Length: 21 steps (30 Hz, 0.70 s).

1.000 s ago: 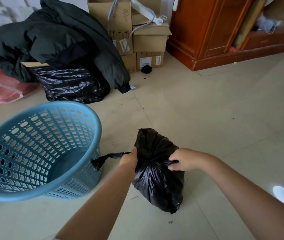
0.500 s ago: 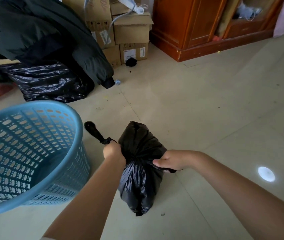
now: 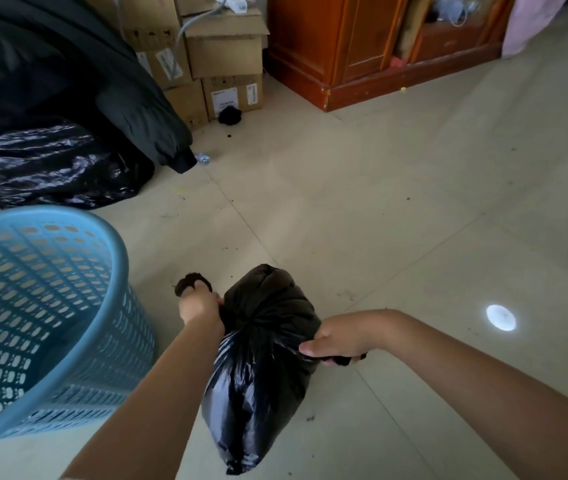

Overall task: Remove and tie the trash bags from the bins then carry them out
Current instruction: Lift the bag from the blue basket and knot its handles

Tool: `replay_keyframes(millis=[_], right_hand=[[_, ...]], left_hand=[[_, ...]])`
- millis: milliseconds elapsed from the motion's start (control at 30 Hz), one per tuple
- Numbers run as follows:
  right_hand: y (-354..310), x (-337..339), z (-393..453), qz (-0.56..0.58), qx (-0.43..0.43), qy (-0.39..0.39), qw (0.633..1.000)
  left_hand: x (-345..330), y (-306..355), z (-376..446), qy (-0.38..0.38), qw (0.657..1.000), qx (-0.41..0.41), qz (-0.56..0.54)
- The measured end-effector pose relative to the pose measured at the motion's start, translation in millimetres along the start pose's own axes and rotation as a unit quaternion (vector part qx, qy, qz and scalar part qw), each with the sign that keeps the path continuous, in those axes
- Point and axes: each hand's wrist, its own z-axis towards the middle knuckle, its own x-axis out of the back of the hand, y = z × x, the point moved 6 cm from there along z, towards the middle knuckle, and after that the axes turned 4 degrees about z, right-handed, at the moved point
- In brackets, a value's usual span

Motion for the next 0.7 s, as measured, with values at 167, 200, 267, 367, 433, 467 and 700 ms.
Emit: replay_keyframes(millis=[167,200,267,367,433,467,700], right_hand=[[16.9,17.4,3.6,-0.064,-0.015,0.055,0.996],[19.3,22.0,5.1,-0.094,-0.022,0.067,0.993],[22.7,32.6,5.5,-0.162,-0.043,0.103,0.980],[21.6,49.7,-0.3,-0.244,-0.049,0.175,0.952],[21.1,57.7,-4.5,-0.257,-0.040,0.208,0.943],[21.2,60.4,-5.9,-0.235,-0.036,0.212,0.948],[0.3,90.1,-28.0,-0.021,0.046,0.274,0.960]], left_hand=[[-24.3,29.6,-27.9,-0.107,0.978,-0.171,-0.045],[-29.4,36.7,-37.3,-0.127,0.969,-0.213,-0.005],[-38.7,43.9,-51.5,-0.157,0.942,-0.282,0.093],[-47.6,42.9,-57.3,-0.193,0.890,-0.328,0.253],[-48.6,40.6,-54.2,-0.197,0.836,-0.354,0.369],[-48.3,39.5,-54.2,-0.199,0.804,-0.366,0.425],[-38.4,24.7,-59.1,-0.242,0.622,-0.348,0.659]])
